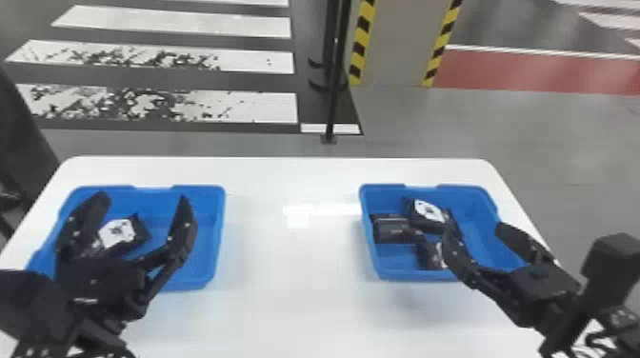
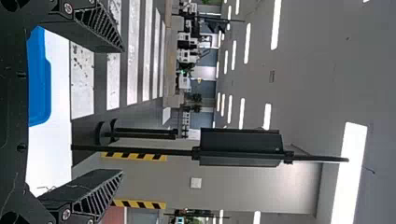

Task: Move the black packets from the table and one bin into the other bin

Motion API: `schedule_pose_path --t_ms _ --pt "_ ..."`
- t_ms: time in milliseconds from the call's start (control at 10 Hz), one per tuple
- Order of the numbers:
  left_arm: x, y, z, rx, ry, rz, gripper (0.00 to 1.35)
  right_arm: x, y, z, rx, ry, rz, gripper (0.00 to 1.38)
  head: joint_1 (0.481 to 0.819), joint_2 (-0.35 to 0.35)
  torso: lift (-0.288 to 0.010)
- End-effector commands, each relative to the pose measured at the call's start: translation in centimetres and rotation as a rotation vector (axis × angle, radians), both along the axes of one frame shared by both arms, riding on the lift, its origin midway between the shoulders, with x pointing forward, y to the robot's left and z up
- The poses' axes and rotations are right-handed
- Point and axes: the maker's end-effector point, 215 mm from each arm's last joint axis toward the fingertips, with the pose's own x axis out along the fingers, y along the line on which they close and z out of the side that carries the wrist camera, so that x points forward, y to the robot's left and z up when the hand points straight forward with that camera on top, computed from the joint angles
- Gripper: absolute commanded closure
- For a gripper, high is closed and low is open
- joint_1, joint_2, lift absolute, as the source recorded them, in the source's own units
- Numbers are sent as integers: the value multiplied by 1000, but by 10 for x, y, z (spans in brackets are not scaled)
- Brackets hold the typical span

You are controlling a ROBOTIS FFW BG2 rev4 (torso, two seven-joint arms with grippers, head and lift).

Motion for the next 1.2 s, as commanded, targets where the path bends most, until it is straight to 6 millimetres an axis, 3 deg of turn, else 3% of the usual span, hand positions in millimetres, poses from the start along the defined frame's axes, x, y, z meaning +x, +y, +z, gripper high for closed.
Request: schedule_pose_path --t_ms 0,300,500,900,1100 --pt "12 -1 -17 25 69 -8 111 -10 3 -7 23 15 2 131 695 -115 -110" --pt "56 9 -62 168 268 -39 111 -16 9 -11 37 27 15 131 695 -108 -110" --pt "86 35 -94 235 401 -45 111 -13 20 -12 55 24 42 133 695 -89 -110" --pt "104 98 -126 290 571 94 111 -12 37 -13 80 21 81 133 695 10 -110" --pt "108 116 -155 313 674 125 111 -11 47 -15 91 24 100 133 695 51 -110"
